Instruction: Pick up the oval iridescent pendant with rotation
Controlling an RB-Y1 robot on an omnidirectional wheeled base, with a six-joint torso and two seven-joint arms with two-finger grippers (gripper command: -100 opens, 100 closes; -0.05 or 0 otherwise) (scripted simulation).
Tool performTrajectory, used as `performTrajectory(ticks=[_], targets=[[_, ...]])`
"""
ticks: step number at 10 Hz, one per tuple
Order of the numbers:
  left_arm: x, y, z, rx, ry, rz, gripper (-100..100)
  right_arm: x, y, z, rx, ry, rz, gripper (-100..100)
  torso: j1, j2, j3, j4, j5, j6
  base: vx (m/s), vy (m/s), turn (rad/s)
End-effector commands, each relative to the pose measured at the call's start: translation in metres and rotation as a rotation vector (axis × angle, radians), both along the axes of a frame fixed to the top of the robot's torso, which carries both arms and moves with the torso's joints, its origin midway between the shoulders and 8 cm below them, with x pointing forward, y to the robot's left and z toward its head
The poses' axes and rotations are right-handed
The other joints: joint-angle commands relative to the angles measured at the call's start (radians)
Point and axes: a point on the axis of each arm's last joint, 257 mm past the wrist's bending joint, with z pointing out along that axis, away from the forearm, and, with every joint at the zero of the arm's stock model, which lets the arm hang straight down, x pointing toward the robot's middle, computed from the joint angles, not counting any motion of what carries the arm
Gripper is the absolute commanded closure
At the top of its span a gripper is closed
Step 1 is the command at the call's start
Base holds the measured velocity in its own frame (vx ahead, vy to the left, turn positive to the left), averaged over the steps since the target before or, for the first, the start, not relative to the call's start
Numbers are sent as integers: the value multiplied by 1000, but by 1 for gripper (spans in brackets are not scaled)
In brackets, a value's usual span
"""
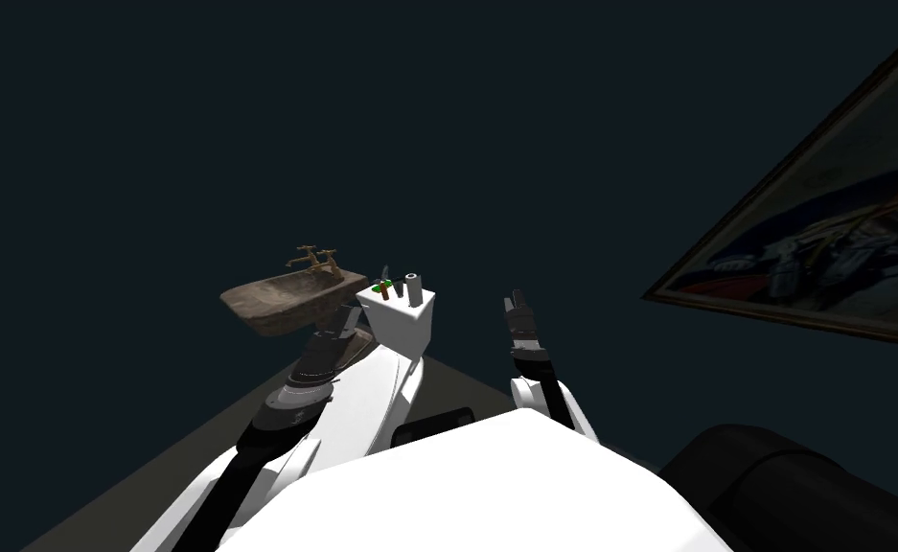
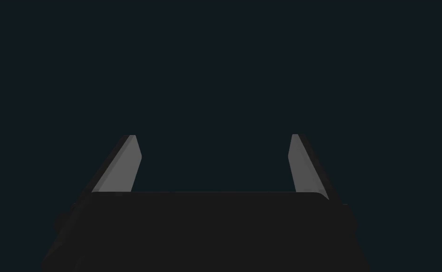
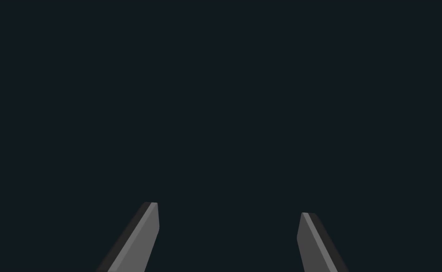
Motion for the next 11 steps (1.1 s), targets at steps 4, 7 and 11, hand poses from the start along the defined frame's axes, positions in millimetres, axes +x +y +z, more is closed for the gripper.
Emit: performTrajectory(ticks=[4, 7, 11], targets=[[5, -12, -36, 94, 97, -63, -100, 0, 0, 0, 0, 0, 0, 0, 0, 1, 1, 0, 0, 0, -25, 28, -86], [5, -12, -36, 94, 97, -63, -100, 0, 0, 0, 0, 0, 0, 0, -2, -1, 0, 0, -1, 0, -3, 3, -9], [5, -12, -36, 94, 97, -63, -100, 0, 0, 0, 0, 0, 0, 0, -2, -1, 0, 0, -1, 0, 5, -5, 16]])
